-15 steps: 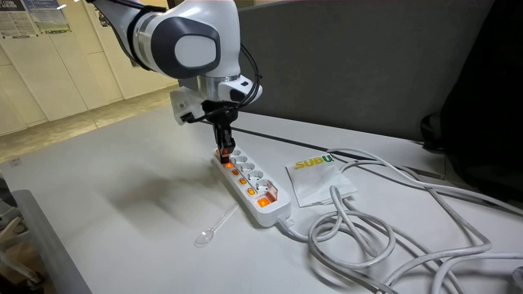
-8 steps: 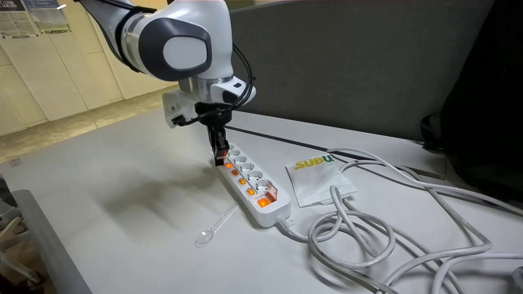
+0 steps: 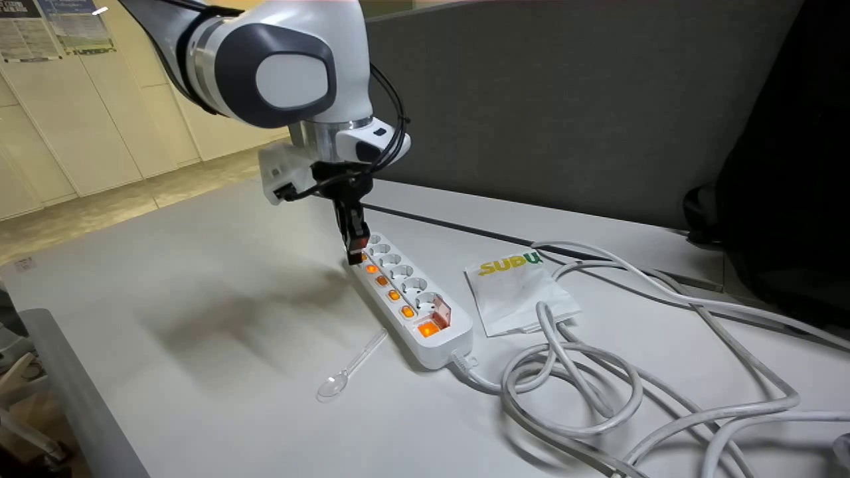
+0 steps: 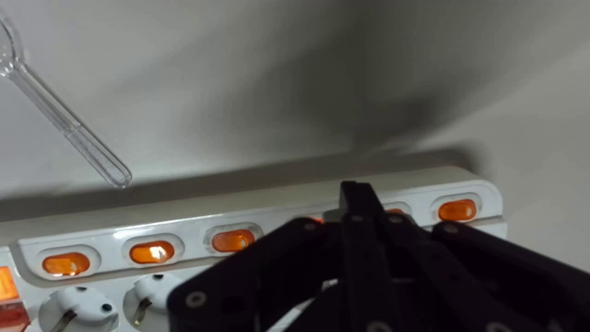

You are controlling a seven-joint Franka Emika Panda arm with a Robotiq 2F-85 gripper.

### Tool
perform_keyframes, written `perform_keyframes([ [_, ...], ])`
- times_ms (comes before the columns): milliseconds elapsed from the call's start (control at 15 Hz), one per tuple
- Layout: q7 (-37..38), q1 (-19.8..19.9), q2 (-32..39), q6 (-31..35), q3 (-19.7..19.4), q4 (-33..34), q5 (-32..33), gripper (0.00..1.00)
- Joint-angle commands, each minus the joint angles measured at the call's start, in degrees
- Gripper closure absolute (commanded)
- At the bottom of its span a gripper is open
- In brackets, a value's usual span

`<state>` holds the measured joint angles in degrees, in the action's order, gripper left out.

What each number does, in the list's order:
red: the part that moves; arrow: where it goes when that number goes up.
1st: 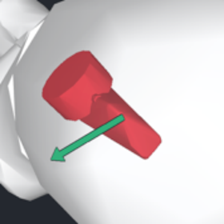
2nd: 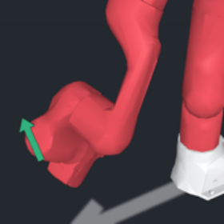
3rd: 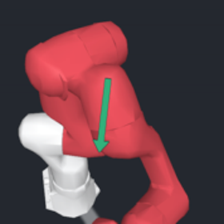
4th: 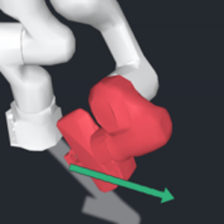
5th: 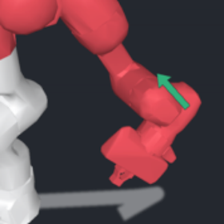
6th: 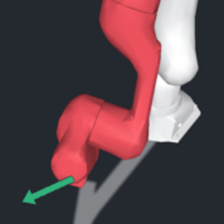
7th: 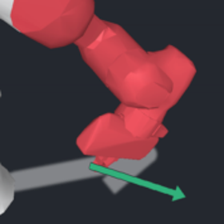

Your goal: Turn off the third switch from the left on the adapter

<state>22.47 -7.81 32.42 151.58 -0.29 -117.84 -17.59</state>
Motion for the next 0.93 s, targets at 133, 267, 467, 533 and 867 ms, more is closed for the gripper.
perform_keyframes([
  [133, 2.2, 0.2, -4.7, 3.4, -0.3, -5.6, -0.4, 1.0],
  [267, 1.8, 1.1, -5.2, 4.2, -0.3, -6.2, -1.0, 1.0],
  [467, 1.0, 2.7, -5.3, 4.2, 0.0, -6.3, -1.8, 1.0],
  [533, 0.6, 3.2, -5.1, 4.0, 0.1, -6.0, -2.1, 1.0],
  [867, 0.2, 4.3, -3.6, 3.0, 0.5, -4.4, -2.0, 1.0],
])
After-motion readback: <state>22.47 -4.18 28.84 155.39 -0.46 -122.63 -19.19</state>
